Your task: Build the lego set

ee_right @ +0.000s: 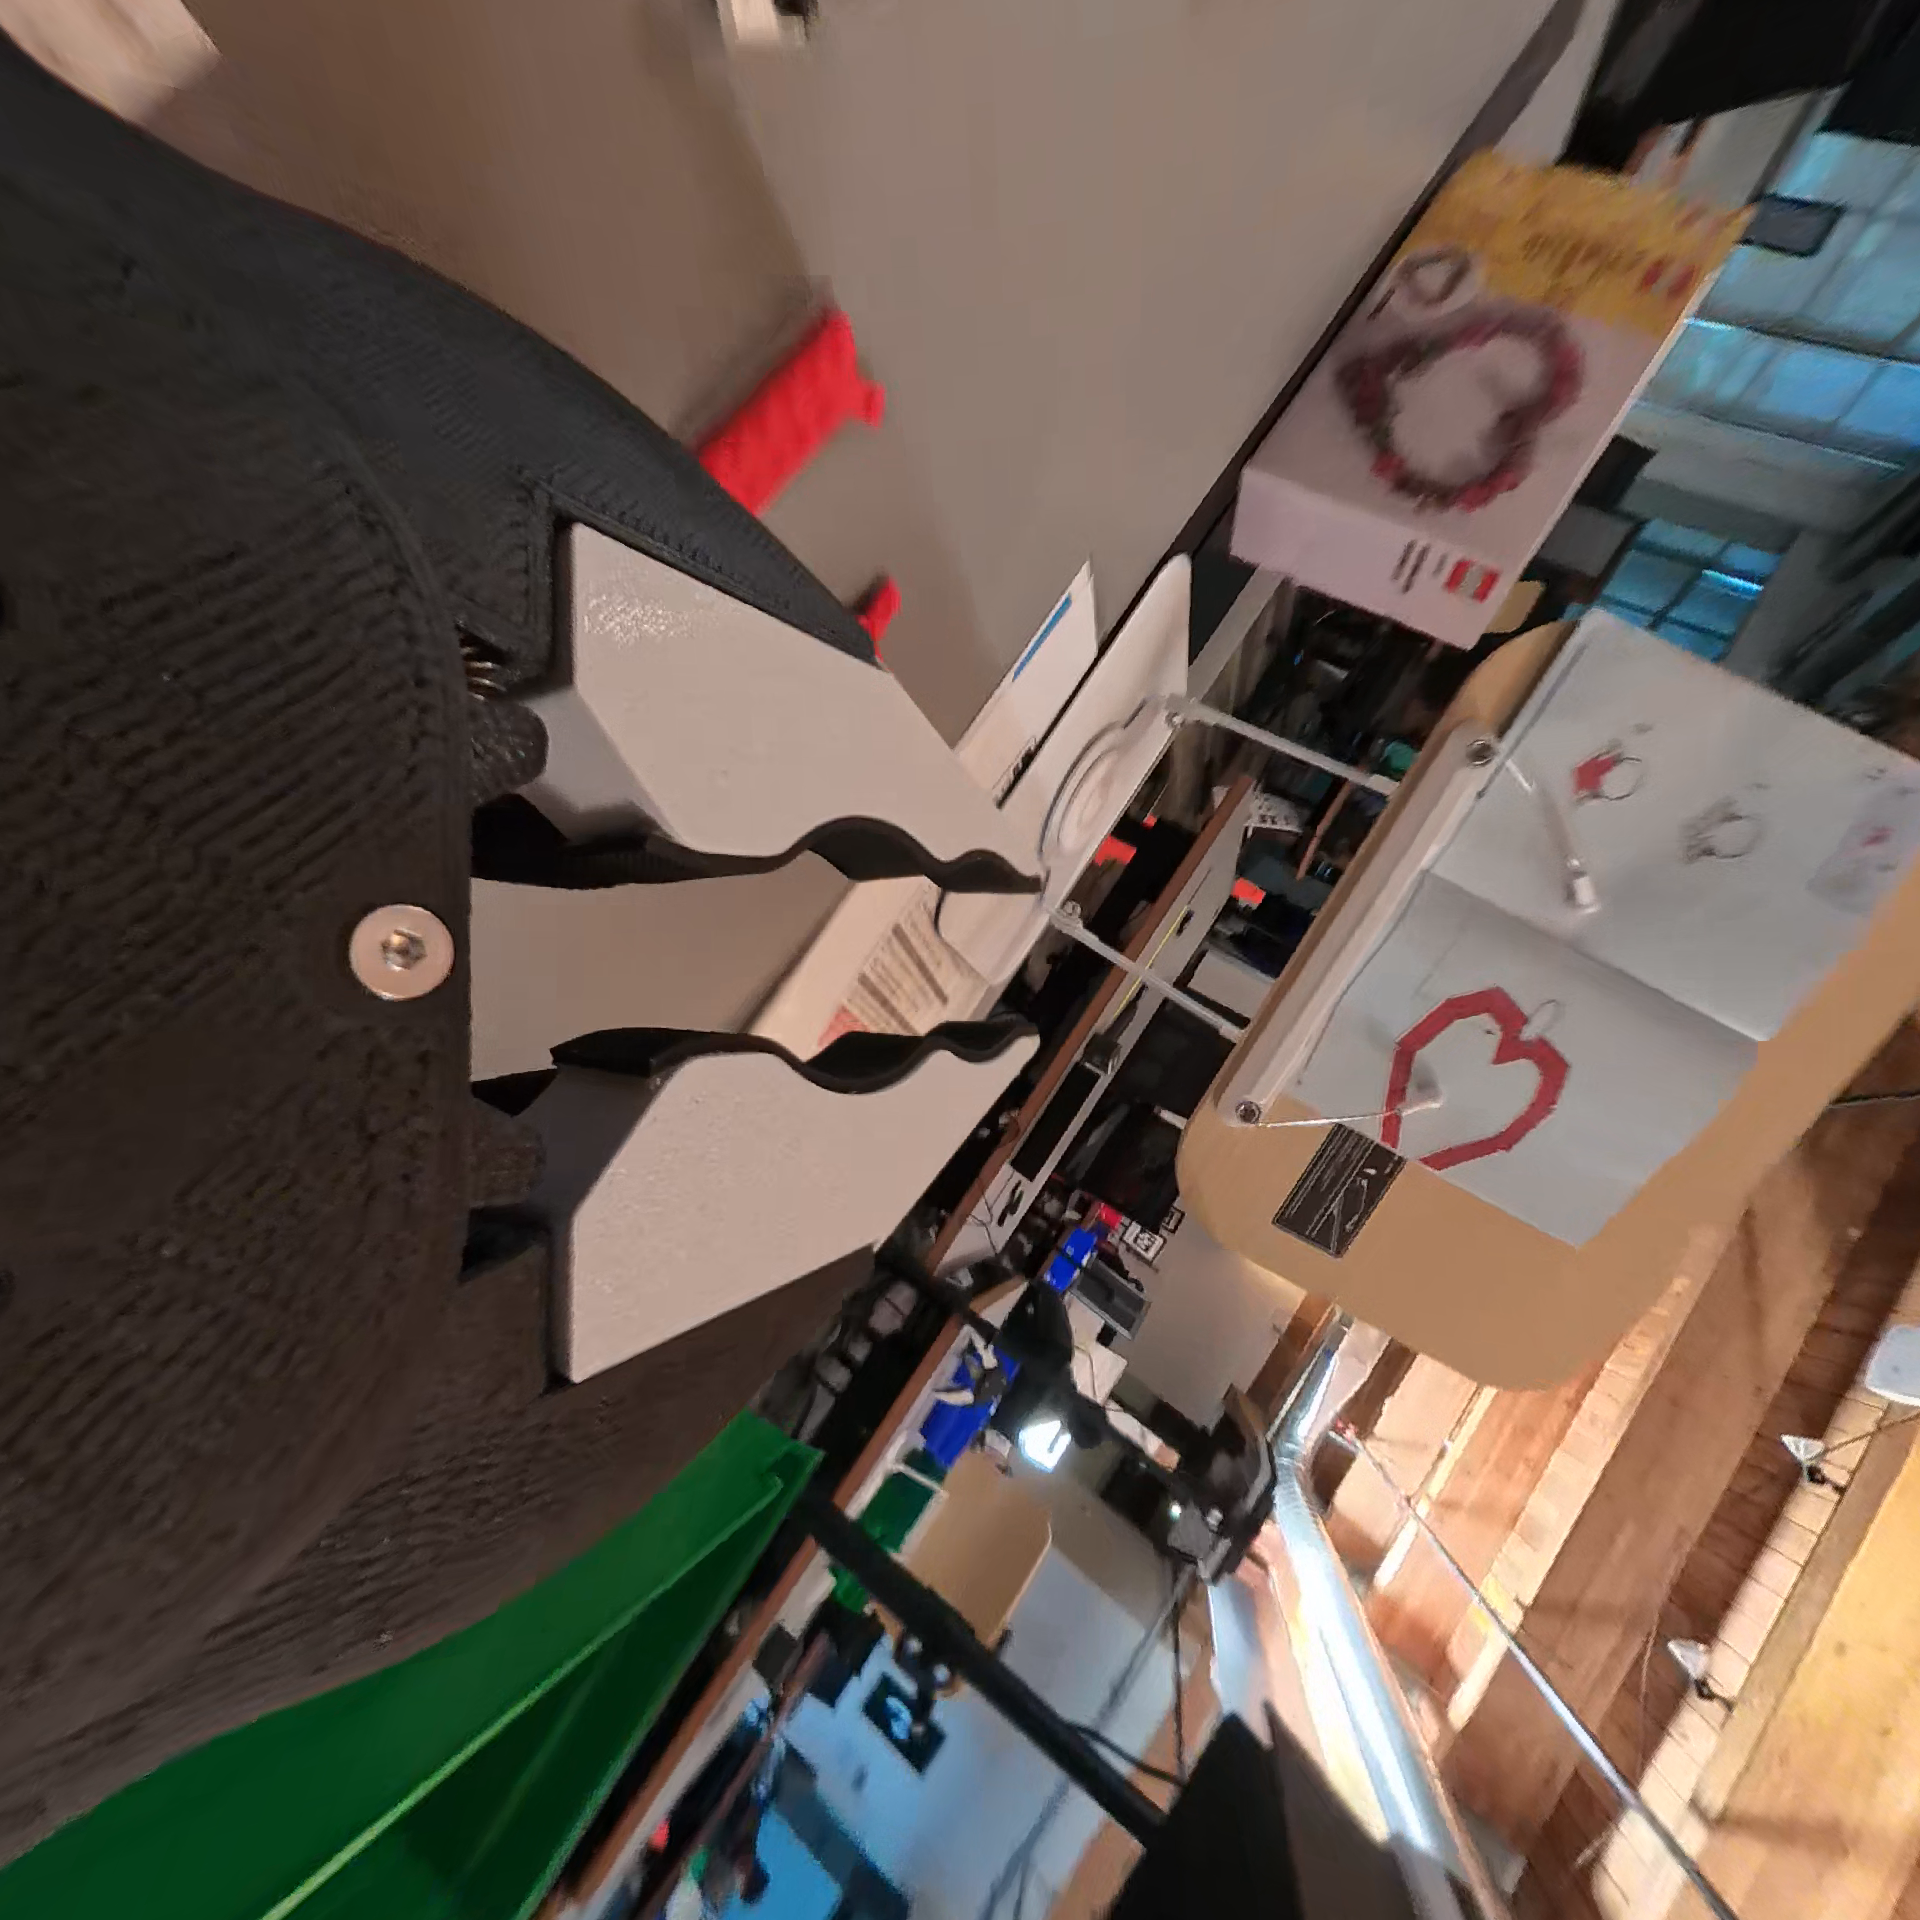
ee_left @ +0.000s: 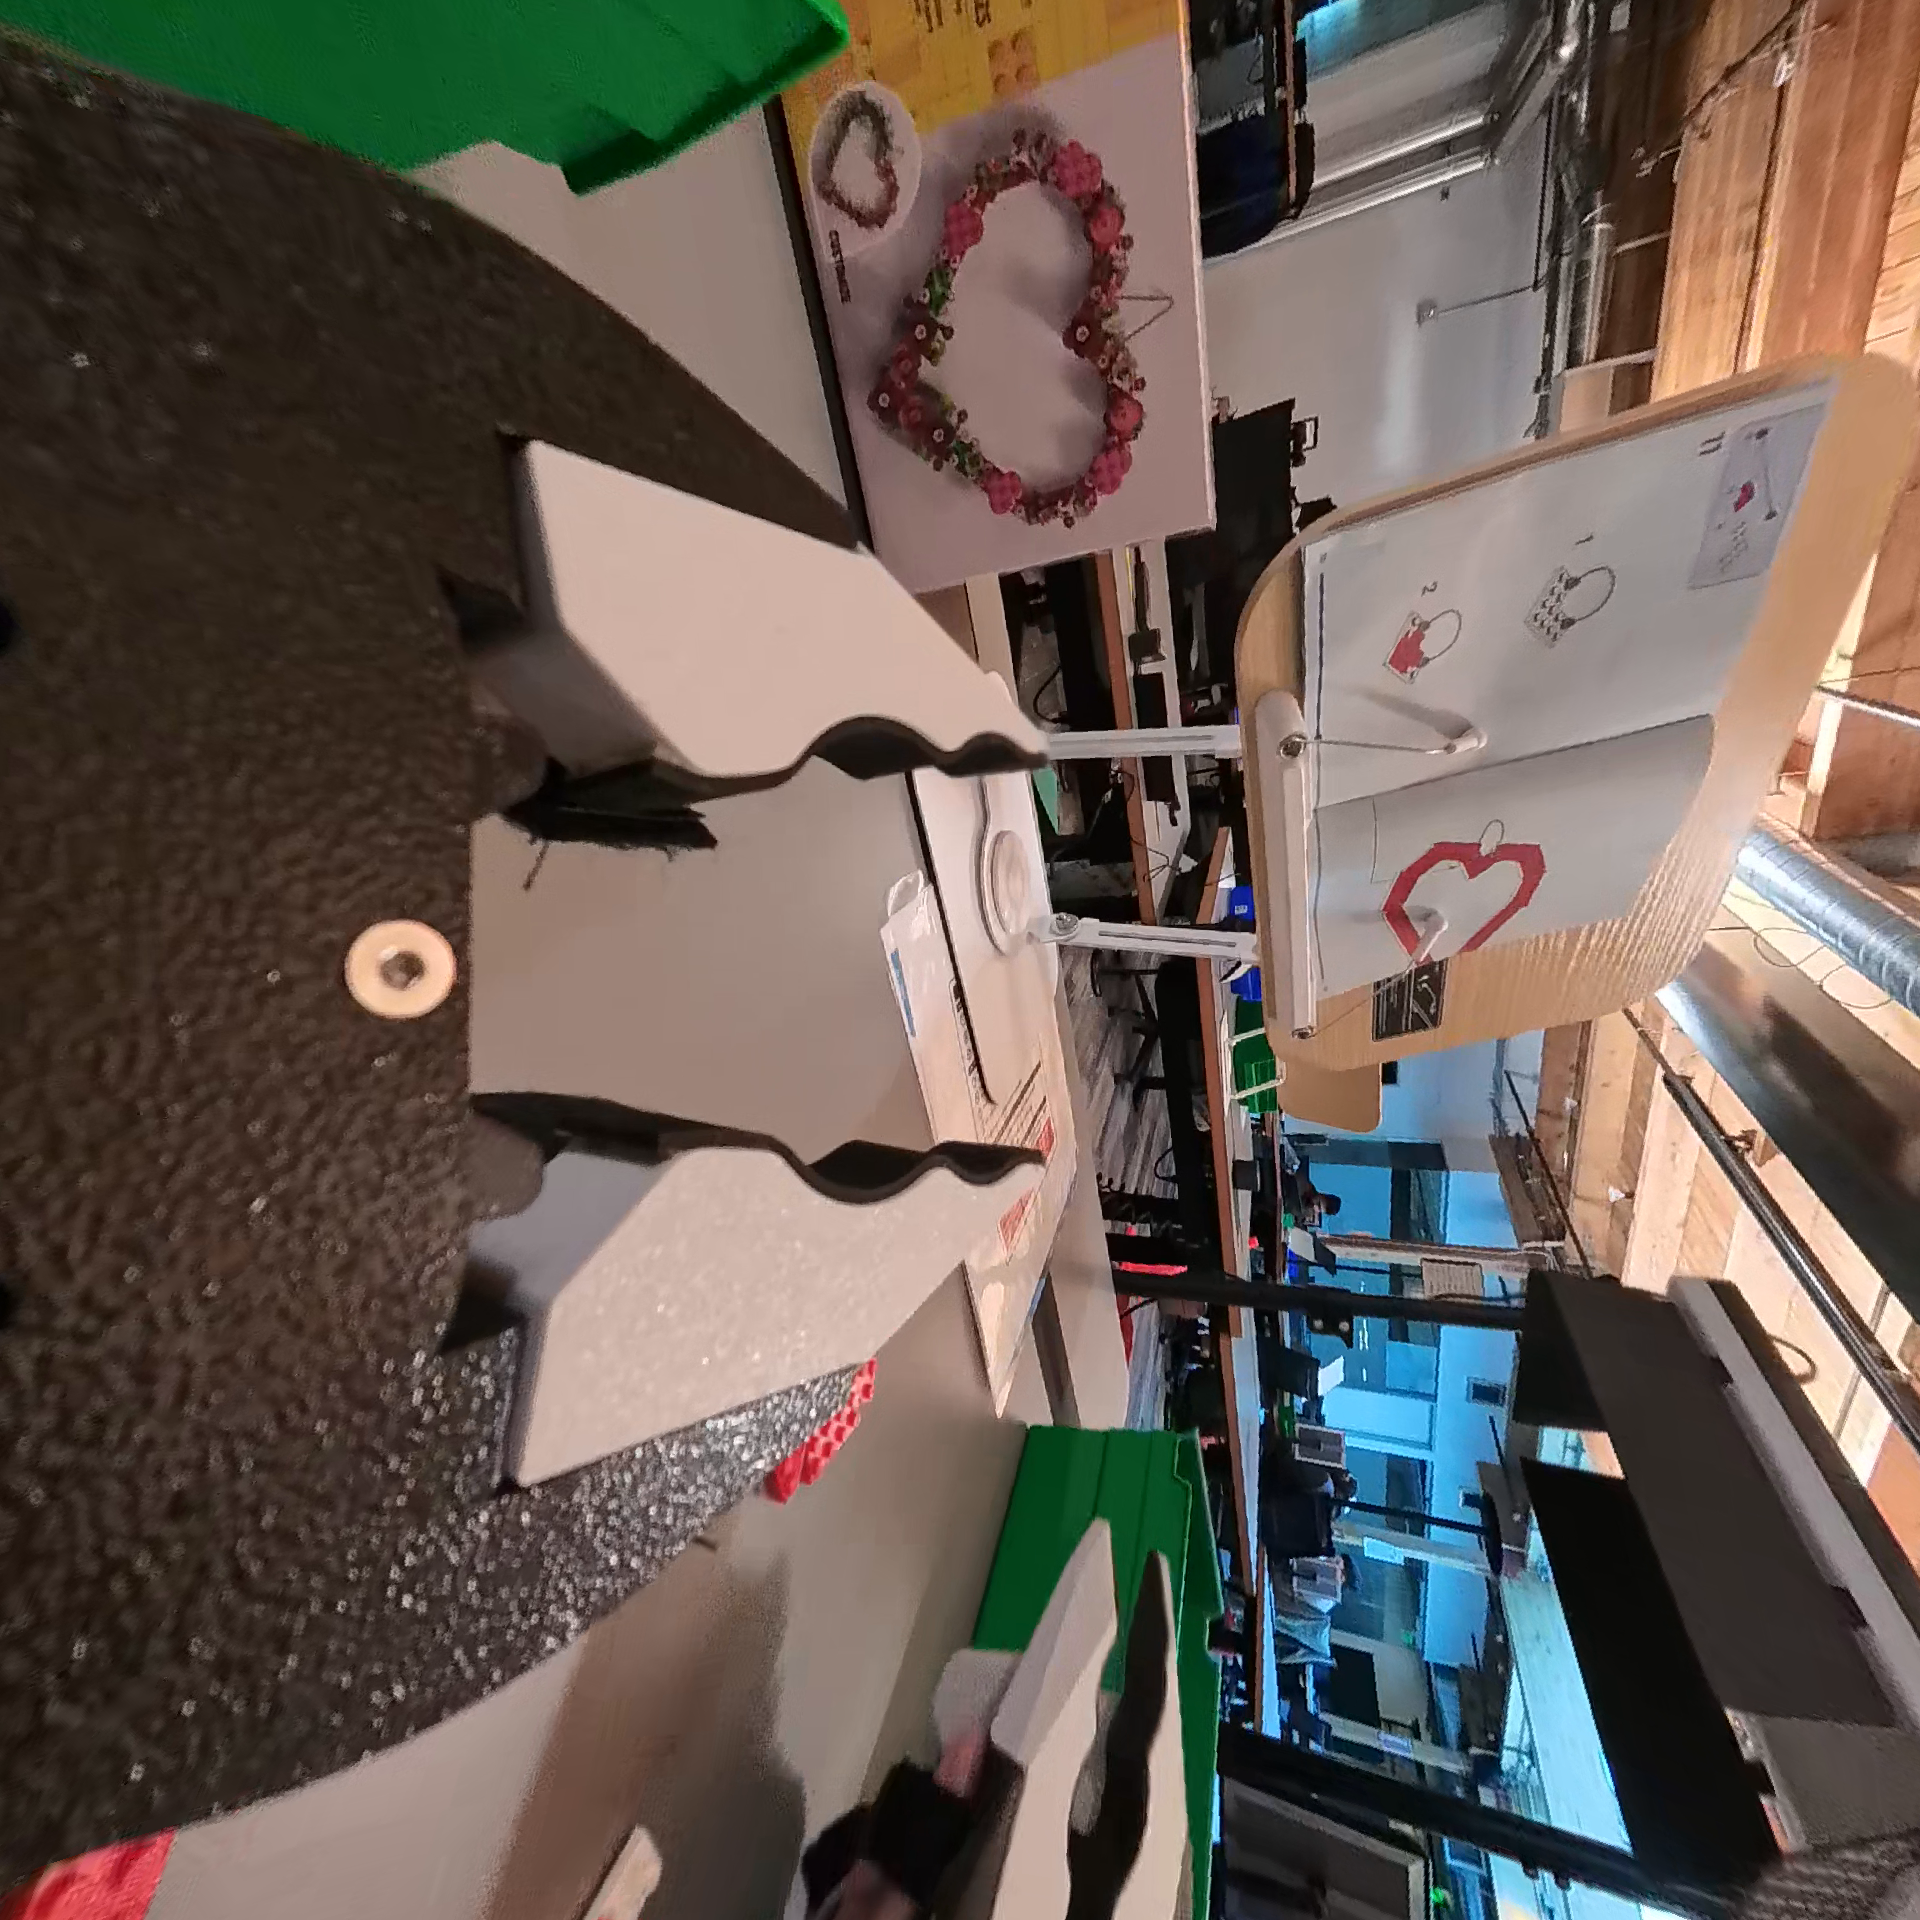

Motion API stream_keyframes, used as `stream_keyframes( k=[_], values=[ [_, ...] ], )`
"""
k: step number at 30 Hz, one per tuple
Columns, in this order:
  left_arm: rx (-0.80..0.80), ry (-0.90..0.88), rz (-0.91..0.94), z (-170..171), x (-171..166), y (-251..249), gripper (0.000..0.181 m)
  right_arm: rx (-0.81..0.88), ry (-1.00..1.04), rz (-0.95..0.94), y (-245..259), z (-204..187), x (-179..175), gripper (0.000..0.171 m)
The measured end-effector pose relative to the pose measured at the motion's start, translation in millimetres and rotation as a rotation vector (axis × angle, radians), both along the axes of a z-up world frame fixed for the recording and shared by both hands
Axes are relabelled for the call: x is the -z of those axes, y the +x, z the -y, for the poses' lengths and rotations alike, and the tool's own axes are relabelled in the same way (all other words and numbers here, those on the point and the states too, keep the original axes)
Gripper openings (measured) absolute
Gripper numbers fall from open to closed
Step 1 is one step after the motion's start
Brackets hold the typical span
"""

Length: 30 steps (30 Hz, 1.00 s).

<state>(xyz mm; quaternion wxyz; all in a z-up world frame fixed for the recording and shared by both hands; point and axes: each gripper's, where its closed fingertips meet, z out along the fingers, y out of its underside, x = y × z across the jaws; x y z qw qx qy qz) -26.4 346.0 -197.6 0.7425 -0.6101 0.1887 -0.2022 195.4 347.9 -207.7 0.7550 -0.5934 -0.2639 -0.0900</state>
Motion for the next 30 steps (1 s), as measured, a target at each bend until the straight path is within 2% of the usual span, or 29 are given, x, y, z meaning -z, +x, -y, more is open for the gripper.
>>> stream_keyframes(
  k=[1,4,7,10,13,17,22,27,30],
  values=[
    [0.007,0.0,0.002,-1,0,1,0.07,-0.004,0.001,0.015,-2,-6,1,0.022],
    [-0.032,0.007,0.03,-6,-3,-6,0.084,-0.07,-0.045,0.037,-14,-16,8,0.02],
    [-0.007,-0.007,0.059,-6,-2,-5,0.086,-0.191,-0.187,0.082,-32,-21,28,0.017],
    [0.006,-0.017,0.068,-8,-2,-3,0.086,-0.237,-0.391,0.134,-38,-29,55,0.018],
    [0.021,-0.015,0.051,-6,-1,1,0.084,-0.278,-0.637,0.065,-43,-31,77,0.021],
    [0.036,-0.012,0.029,-4,1,6,0.083,-0.3,-0.849,-0.015,-51,-28,96,0.032],
    [0.051,-0.017,0.023,-2,1,10,0.082,-0.205,-0.885,0.058,-48,-33,109,0.029],
    [0.042,-0.014,0.045,-2,-3,5,0.078,-0.219,-0.957,-0.027,-44,-30,112,0.016],
    [0.055,-0.039,0.07,-3,-3,4,0.076,-0.225,-0.953,-0.027,-42,-28,111,0.015]
  ],
)
